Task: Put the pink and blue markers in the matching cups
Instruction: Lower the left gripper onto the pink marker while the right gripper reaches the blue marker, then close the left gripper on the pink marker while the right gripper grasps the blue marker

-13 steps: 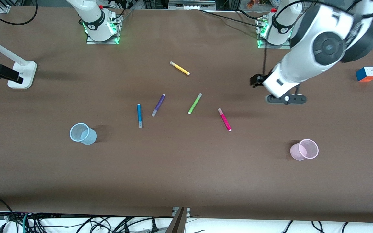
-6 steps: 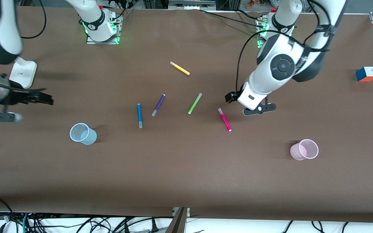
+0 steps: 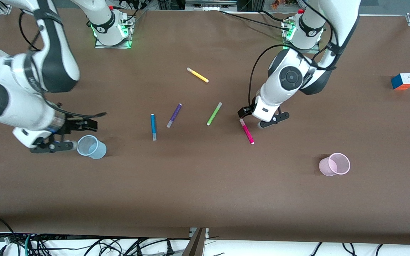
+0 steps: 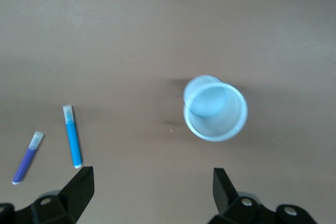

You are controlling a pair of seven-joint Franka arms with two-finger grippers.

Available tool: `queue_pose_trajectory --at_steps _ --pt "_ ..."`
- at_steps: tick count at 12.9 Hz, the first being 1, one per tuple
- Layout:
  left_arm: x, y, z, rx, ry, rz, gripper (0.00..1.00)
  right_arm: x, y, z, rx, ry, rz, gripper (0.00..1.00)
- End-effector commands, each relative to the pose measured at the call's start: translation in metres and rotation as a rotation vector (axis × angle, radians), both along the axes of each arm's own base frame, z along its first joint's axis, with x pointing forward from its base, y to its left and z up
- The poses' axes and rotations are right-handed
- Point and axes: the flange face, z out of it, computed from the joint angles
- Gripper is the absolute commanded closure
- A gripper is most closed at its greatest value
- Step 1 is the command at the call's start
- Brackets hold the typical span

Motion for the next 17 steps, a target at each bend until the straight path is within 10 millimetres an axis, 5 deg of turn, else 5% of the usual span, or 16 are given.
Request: queue_pose_trajectory --at_steps 1,5,7,10,15,17 --pt "-0.006 -0.021 -0.027 -0.002 -0.003 0.022 0.0 0.01 0.035 -0.033 0.01 -0.015 0.021 0.0" --pt "-0.02 -0.04 -0.067 0.002 0.011 0.046 0.0 0.002 0.093 -0.099 -0.014 0.005 -0.044 0.0" --pt "-0.019 -0.04 -0.072 0.041 -0.012 0.031 0.15 -0.008 0.123 -0.124 -0.026 0.011 -0.065 0.0" --pt "-0.01 -0.032 -0.08 0.052 -0.035 0.033 0.41 -0.014 0.139 -0.157 -0.034 0.023 -0.047 0.0" --pt "-0.009 -0.028 -0.09 0.058 -0.03 0.036 0.52 -0.04 0.17 -0.216 -0.029 0.004 0.006 0.0" --pt "-0.006 -0.027 -0.09 0.056 -0.034 0.042 0.6 -0.051 0.165 -0.231 -0.033 0.01 0.008 0.0"
